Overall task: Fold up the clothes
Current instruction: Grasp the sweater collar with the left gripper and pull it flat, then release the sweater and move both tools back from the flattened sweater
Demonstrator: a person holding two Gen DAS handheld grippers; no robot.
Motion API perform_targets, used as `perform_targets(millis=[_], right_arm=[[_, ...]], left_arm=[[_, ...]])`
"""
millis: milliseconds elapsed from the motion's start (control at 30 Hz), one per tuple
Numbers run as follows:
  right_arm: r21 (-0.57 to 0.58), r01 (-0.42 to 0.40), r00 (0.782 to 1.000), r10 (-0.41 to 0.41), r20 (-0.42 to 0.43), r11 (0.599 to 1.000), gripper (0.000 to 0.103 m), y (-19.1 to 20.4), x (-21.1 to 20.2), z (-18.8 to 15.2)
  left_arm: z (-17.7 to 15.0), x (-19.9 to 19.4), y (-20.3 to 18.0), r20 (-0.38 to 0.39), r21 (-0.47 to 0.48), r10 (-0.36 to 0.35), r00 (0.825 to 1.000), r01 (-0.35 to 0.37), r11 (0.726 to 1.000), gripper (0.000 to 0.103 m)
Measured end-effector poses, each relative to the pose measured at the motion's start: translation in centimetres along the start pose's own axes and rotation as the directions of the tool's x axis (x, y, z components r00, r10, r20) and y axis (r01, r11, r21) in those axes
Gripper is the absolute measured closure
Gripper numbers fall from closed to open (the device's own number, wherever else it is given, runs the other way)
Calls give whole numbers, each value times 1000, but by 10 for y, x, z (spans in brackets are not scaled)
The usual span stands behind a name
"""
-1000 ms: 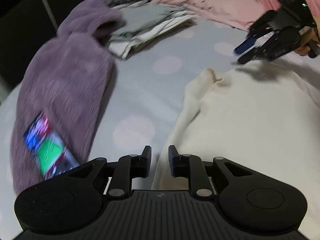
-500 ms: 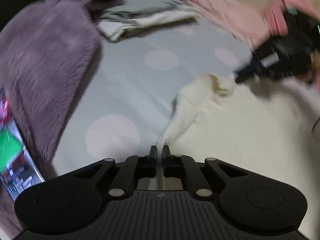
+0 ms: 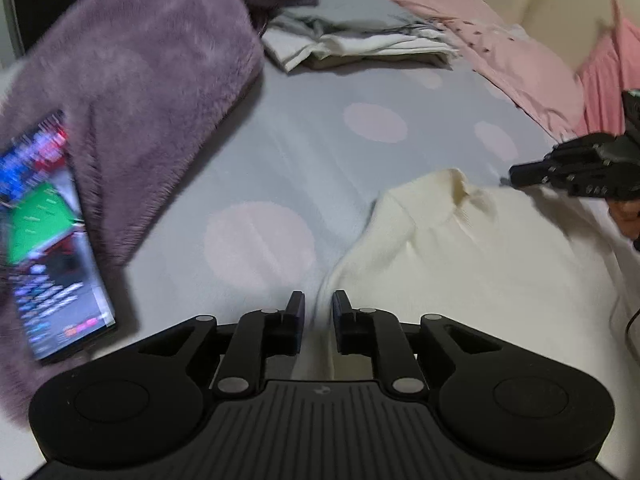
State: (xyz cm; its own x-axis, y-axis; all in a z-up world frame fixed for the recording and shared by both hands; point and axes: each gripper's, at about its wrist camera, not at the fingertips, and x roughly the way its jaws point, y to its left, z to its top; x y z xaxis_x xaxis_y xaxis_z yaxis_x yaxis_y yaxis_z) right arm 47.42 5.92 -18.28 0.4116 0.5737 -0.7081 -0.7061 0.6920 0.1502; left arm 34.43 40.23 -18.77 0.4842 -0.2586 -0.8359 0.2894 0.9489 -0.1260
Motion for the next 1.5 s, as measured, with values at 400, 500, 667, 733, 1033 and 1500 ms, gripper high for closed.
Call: perform_targets(millis=[400, 500, 667, 733, 1033, 1500], right_arm=[[259, -48, 984, 2, 176, 965, 92, 59, -142, -109], [314, -66, 985, 11, 173, 947, 91, 85, -167, -140], [375, -105, 982, 36, 188, 921, 84, 131, -205, -177], [383, -120, 978, 42, 206, 916, 79, 150, -221, -189], [342, -151, 962, 59, 266, 928, 74, 221, -273, -223], [344, -160, 947, 46, 317, 925, 68, 254, -308, -251]], left_arm=[[-119, -142, -15, 98, -163, 168, 981, -151, 975, 80], [-170, -167, -17, 46, -230, 185, 982, -170, 958, 80], [-240, -212, -17, 2, -351, 161, 987, -150, 924, 80], [-265, -233, -19, 29, -390, 137, 990, -115, 913, 80], [-344, -250, -26, -6, -431, 74, 997, -69, 899, 73], [-367, -257, -53, 17, -235, 136, 991, -128, 963, 73]])
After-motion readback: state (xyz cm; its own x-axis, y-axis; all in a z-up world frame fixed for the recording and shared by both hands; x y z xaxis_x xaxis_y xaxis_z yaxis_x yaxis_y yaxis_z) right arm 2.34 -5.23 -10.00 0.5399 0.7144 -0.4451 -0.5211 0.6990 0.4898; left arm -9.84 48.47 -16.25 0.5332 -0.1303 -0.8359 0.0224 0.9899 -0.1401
